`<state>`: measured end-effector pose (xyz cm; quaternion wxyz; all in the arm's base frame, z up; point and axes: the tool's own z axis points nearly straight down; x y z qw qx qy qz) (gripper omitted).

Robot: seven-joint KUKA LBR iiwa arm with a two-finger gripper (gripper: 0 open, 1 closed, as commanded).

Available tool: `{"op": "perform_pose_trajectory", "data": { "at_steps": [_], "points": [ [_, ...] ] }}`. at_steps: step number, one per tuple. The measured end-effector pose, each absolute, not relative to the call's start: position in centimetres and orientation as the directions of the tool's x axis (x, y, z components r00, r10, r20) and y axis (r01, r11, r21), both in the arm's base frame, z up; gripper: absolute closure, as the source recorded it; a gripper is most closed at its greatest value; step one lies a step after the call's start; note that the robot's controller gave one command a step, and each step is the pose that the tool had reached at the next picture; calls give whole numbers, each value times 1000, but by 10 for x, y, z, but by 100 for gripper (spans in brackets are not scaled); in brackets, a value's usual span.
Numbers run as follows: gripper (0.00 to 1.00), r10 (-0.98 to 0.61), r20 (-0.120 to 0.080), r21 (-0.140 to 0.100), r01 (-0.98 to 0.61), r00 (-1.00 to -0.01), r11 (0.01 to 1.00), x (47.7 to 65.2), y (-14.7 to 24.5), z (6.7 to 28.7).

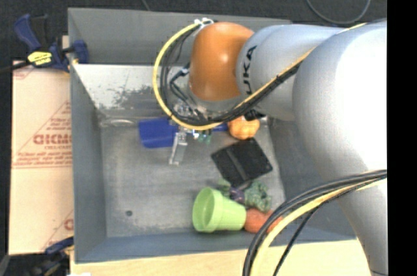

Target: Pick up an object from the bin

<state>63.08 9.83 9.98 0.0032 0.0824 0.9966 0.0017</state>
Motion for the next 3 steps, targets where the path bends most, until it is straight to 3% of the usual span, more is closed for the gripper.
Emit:
{"op": "perform_pose_trajectory", "data": {
  "at_steps": [1, 2, 3],
  "points": [
    [0, -11, -30, 4, -11, -999, 1000, 643, 6, 73],
    [100, 231, -14, 10, 231, -973, 973, 632, 82, 72],
    [100, 231, -14, 10, 231, -973, 973, 632, 82, 72]
  ]
}}
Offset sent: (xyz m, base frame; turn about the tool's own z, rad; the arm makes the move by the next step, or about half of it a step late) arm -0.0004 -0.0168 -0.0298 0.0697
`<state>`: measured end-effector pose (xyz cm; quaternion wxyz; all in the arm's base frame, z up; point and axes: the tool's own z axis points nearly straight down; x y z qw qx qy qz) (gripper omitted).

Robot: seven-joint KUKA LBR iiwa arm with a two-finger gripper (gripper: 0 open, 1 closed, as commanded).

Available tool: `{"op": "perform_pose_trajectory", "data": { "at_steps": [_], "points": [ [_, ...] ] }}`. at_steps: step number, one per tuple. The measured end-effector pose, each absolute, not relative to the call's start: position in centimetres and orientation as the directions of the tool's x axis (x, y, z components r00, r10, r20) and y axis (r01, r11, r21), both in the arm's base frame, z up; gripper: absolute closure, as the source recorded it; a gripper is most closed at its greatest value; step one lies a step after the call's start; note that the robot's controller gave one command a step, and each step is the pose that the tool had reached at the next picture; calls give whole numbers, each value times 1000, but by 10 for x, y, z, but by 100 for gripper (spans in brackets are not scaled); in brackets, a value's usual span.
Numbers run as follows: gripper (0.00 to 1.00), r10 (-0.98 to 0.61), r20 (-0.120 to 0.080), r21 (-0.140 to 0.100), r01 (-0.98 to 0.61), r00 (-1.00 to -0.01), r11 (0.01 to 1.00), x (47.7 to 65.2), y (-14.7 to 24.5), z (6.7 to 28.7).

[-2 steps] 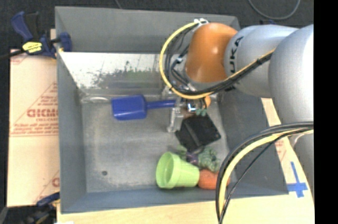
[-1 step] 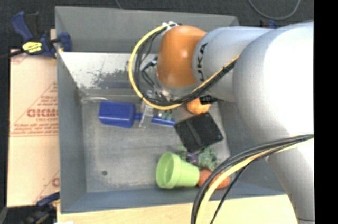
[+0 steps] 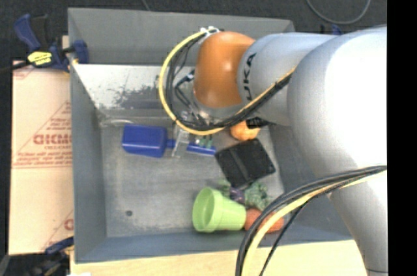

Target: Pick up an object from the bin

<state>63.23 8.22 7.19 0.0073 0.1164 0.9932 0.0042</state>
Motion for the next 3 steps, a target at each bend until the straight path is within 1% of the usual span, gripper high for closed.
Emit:
{"op": "perform_pose_trajectory", "data": {
  "at_steps": [1, 2, 3],
  "points": [
    [100, 231, -15, 11, 231, -973, 973, 632, 82, 80],
    [100, 232, -9, 9, 232, -973, 973, 631, 81, 100],
    [100, 231, -13, 10, 231, -973, 973, 632, 81, 137]
  ]
}}
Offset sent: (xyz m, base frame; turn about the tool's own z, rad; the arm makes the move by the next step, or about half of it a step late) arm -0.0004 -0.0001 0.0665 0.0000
